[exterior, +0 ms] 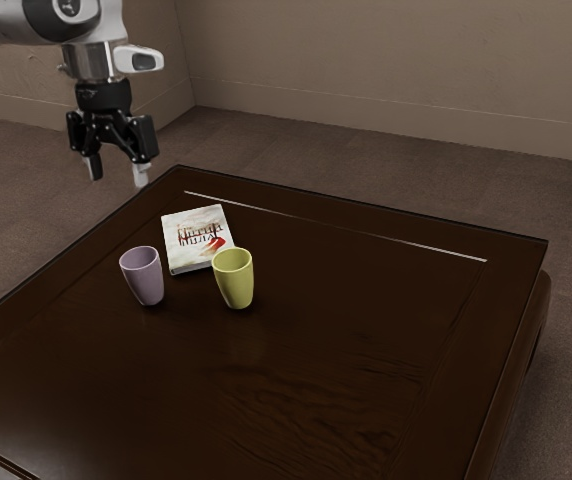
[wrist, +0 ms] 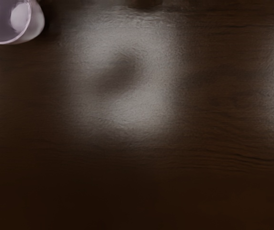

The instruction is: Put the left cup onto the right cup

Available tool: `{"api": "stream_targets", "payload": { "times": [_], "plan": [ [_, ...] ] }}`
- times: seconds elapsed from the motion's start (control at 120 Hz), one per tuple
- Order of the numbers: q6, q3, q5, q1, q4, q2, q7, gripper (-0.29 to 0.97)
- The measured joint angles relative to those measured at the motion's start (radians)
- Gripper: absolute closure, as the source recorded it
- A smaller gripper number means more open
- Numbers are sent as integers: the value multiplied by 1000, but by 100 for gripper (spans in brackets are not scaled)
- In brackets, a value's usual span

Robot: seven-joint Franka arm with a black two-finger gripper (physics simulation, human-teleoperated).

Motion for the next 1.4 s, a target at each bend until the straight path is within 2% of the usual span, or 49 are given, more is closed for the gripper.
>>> {"api": "stream_targets", "payload": {
  "times": [0.2, 0.392, 0.65, 0.925, 1.142, 1.4],
  "plan": [
    [122, 1, -5, 9, -3, 13, -16, 2],
    [240, 106, -8, 23, -31, 137, 43, 2],
    [398, 119, -34, 79, -67, 281, 138, 2],
    [457, 120, -51, 160, -53, 344, 141, 2],
    [484, 119, -51, 169, -4, 422, 139, 2],
    [553, 119, -39, 171, -21, 435, 139, 2]
  ]
}}
